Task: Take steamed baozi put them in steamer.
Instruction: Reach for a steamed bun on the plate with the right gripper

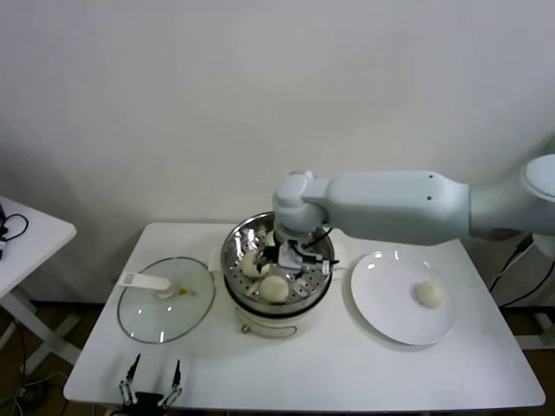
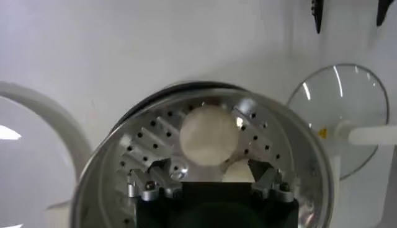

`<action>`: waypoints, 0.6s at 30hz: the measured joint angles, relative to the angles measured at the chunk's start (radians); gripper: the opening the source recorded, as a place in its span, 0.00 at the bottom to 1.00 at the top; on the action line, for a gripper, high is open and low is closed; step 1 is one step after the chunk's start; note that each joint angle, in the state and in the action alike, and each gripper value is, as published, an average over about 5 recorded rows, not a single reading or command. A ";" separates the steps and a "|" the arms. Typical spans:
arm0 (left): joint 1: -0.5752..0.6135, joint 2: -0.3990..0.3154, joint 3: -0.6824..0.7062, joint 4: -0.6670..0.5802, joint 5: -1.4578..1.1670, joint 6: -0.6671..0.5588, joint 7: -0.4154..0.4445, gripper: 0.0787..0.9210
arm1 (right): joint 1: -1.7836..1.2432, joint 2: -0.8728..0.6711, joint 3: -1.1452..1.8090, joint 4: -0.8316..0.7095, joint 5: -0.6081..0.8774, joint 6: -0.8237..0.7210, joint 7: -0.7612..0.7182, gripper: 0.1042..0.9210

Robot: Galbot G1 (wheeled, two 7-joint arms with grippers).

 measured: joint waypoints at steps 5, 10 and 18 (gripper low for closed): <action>0.002 0.000 0.003 -0.001 -0.002 0.000 0.000 0.88 | 0.103 -0.060 -0.090 -0.027 0.119 -0.042 -0.035 0.88; -0.001 0.000 0.009 -0.001 -0.005 0.001 0.002 0.88 | 0.165 -0.142 -0.189 -0.059 0.233 -0.119 -0.053 0.88; 0.002 0.000 0.018 -0.001 -0.005 0.001 0.004 0.88 | 0.151 -0.305 -0.264 -0.138 0.306 -0.240 -0.068 0.88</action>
